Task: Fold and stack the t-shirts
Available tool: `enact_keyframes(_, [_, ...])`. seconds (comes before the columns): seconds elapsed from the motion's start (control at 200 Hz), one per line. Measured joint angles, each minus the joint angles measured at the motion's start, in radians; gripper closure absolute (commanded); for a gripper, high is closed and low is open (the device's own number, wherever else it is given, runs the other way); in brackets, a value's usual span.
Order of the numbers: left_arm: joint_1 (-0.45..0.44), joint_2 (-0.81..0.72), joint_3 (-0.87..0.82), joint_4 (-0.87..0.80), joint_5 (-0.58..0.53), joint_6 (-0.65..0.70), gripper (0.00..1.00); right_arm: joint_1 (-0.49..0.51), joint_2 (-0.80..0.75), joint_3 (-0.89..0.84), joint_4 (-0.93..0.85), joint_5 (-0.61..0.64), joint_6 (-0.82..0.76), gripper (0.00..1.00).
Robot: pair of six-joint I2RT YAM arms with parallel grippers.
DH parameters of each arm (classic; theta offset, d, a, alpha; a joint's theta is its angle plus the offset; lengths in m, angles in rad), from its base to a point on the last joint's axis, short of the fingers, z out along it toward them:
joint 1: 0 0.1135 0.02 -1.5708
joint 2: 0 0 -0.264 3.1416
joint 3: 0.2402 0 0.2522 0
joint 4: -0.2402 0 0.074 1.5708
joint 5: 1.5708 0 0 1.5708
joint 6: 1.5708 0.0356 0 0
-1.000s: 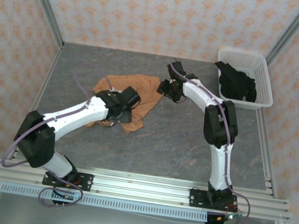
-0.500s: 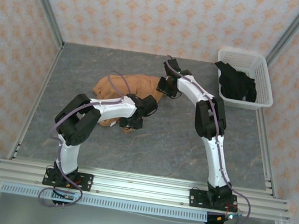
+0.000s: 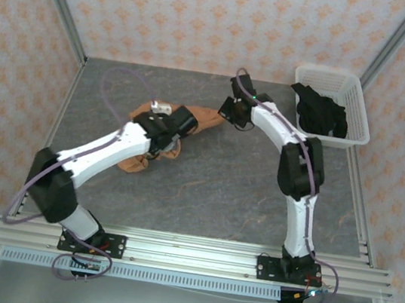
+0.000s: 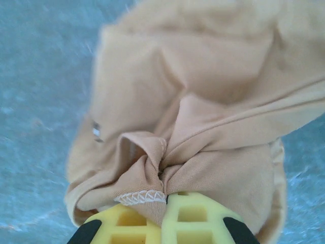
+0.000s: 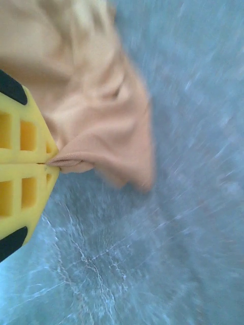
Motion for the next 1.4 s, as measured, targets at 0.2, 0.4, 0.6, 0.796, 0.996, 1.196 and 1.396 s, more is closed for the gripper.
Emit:
enact_keyframes(0.2, [0.049, -0.171, 0.118, -0.021, -0.090, 0.096, 1.00, 0.000, -0.253, 0.000, 0.052, 0.032, 0.026, 1.00])
enact_keyframes(0.4, [0.049, -0.272, 0.237, -0.016, -0.110, 0.236, 1.00, 0.000, -0.401, 0.002, 0.056, 0.061, 0.024, 1.00])
enact_keyframes(0.6, [0.049, -0.390, 0.266, 0.011, -0.037, 0.317, 1.00, 0.009, -0.603, -0.067, 0.053, 0.100, 0.007, 1.00])
enact_keyframes(0.796, [0.049, -0.490, 0.321, 0.056, 0.061, 0.342, 1.00, 0.013, -0.843, -0.131, 0.053, 0.155, -0.011, 1.00])
enact_keyframes(0.996, [0.051, -0.399, 0.497, 0.071, 0.077, 0.341, 1.00, 0.010, -0.874, -0.060, 0.049, 0.196, -0.033, 1.00])
enact_keyframes(1.196, [0.208, -0.118, 0.608, 0.066, 0.083, 0.281, 1.00, -0.058, -0.634, 0.023, 0.051, 0.208, -0.039, 1.00])
enact_keyframes(1.396, [0.422, 0.375, 0.781, 0.023, 0.270, 0.210, 0.55, -0.129, -0.132, 0.237, 0.004, 0.151, -0.050, 0.60])
